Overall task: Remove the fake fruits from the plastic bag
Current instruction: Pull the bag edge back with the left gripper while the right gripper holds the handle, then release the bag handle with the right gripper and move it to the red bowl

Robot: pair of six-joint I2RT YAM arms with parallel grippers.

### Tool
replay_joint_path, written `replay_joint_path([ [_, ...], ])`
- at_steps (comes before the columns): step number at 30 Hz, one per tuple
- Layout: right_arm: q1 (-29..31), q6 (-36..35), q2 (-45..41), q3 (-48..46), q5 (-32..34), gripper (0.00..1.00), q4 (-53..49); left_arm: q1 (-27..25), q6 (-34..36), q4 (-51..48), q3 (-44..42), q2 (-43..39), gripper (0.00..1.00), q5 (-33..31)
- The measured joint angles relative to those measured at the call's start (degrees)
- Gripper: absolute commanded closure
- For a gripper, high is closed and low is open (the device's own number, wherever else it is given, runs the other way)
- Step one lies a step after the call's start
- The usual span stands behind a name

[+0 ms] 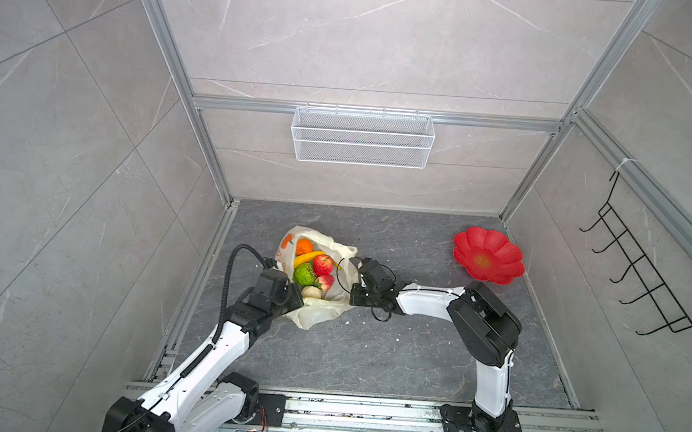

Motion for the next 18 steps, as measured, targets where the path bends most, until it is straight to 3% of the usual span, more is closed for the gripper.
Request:
replay_joint_path([
  [4,-0.09,1.49,-2.25,-3.15,0.07,0.58,2.16,-1.95,-1.49,0.0,-3.56,-1.11,1.0,-1.03],
  [7,-0.11,1.09,-4.11,-3.96,0.57,0.43,1.46,-1.92,-2.23,-0.04,-5.55,-2.6,1.0,-2.25],
  [18,-0.11,-2.75,-20.39,-4.85,4.35,0.38,-7.96,-1.92,-2.95,2.47,-6.54,0.37,1.0,-2.89],
])
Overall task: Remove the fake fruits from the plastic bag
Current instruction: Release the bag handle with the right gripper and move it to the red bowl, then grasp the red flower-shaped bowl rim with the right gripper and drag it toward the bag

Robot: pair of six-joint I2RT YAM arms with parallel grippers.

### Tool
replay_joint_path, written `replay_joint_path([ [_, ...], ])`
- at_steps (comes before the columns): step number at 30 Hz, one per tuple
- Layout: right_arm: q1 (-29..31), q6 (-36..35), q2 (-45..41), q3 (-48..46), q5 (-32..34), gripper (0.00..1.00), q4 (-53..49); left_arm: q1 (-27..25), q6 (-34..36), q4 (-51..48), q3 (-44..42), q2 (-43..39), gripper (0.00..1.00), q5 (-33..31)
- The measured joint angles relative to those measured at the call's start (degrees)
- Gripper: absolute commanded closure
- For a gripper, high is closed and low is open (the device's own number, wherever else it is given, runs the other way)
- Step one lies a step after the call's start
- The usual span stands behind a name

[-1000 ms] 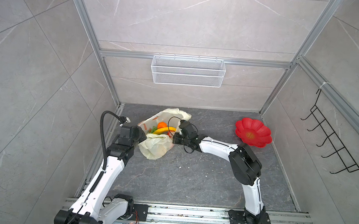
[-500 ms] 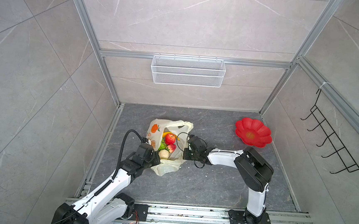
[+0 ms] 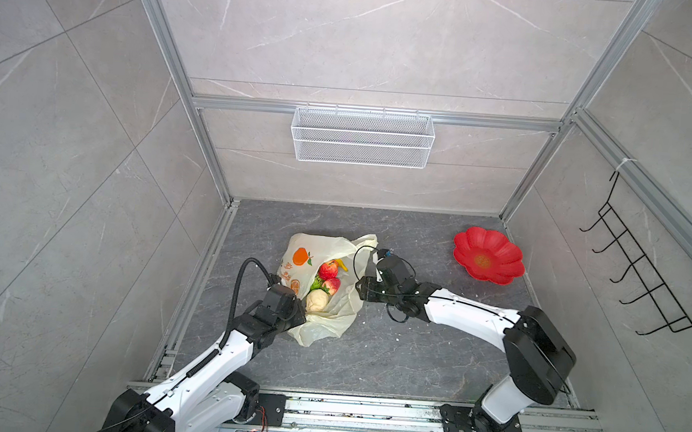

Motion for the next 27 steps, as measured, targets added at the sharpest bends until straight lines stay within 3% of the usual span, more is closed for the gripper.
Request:
replay_joint_path([
  [8,-6.58,-3.93,-10.54,-0.7,3.34,0.38,-9.11,0.0,-0.17,3.41,1.9,5.68,1.0,0.11],
  [17,-26.14,-5.38,-9.44,4.94,2.91,0.39,-21.0,-0.22,0.28,5.57,4.2,7.34,1.0,0.15],
  [27,-44.22,4.55,-7.52,4.22,3.04,0.39,-21.57,-0.22,0.48,6.38,1.4,3.65,1.0,0.17],
])
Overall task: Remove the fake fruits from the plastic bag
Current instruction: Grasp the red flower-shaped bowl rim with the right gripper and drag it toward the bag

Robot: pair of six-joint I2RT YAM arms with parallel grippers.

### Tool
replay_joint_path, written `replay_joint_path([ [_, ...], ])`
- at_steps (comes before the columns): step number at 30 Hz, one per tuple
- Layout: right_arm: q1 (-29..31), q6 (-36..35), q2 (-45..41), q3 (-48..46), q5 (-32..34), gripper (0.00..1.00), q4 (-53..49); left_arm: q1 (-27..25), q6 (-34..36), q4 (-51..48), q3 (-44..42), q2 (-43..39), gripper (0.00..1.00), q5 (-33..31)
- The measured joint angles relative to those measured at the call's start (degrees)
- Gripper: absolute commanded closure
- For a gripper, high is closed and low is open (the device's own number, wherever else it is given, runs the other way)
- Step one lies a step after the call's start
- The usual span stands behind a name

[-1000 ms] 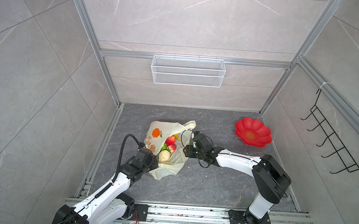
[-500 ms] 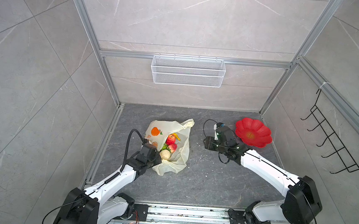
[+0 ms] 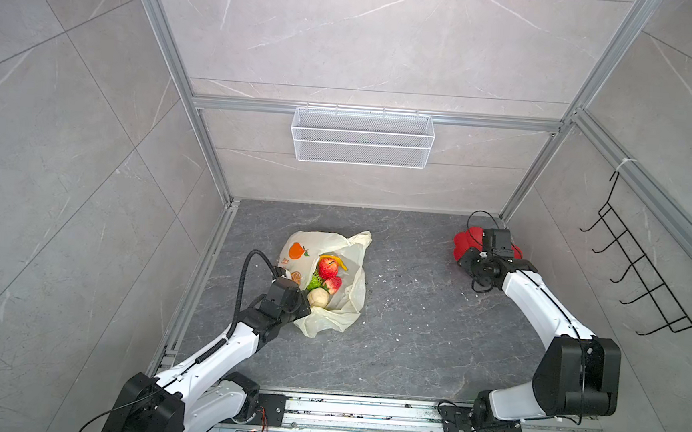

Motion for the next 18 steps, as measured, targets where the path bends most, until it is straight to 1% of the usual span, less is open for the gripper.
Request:
replay_joint_path([
  [7,-2.75,8.31,0.37,-7.13,1.77,0.39,6.67,0.0,0.87,2.14,-1.84,-0.28,1.0,0.57],
  [12,-5.44,14.12,2.36,-9.88,2.58,0.39,12.98,-0.02,1.33,3.63,-2.16,0.15,1.0,1.79],
  [18,-7.82,19.78,5.77,-10.49,3.08,0.39,16.63,-0.04,1.55,4.9,-2.21,0.5,1.0,2.03],
])
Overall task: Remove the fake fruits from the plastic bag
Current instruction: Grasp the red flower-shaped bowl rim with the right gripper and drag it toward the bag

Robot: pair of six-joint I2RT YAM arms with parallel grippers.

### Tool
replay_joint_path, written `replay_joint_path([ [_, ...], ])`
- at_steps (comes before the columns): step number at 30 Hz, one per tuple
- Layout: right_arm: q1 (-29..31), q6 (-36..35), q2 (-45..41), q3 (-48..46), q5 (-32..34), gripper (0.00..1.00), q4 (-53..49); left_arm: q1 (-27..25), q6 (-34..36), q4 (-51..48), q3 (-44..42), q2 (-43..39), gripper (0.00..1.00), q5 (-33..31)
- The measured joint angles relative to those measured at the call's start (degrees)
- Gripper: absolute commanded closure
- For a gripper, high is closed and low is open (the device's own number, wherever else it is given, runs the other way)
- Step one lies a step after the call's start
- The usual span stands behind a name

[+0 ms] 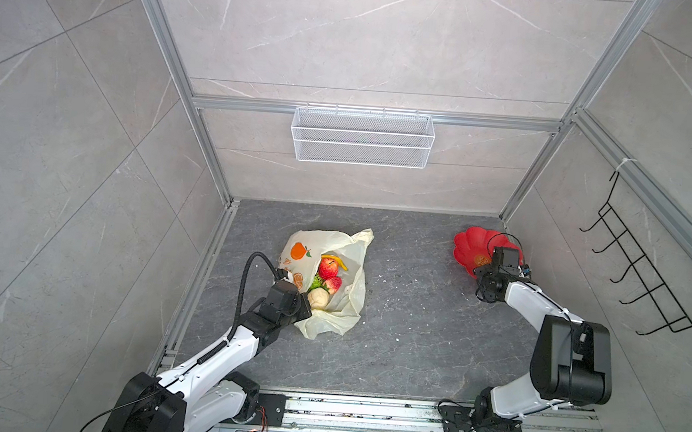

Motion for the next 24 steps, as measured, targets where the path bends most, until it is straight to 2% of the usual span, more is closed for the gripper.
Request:
replay_joint_path([
  [7,-2.47,3.69,5.46,0.02,-1.92,0.47,3.21,0.0,0.0,0.94,-0.02,1.29,1.0,0.09],
  [13,-3.67,3.54,8.98,2.19,-4.15,0.59,4.46,0.0,0.0,0.98,-0.02,1.29,1.0,0.13],
  [19,-3.67,2.71,10.1,3.98,-6.23,0.84,5.27,0.0,0.04,0.81,-0.02,1.25,1.0,0.04],
  [24,-3.67,1.57,10.03,3.74,-8.33,0.94,5.62,0.0,0.15,-0.04,0.0,0.63,1.0,-0.22],
])
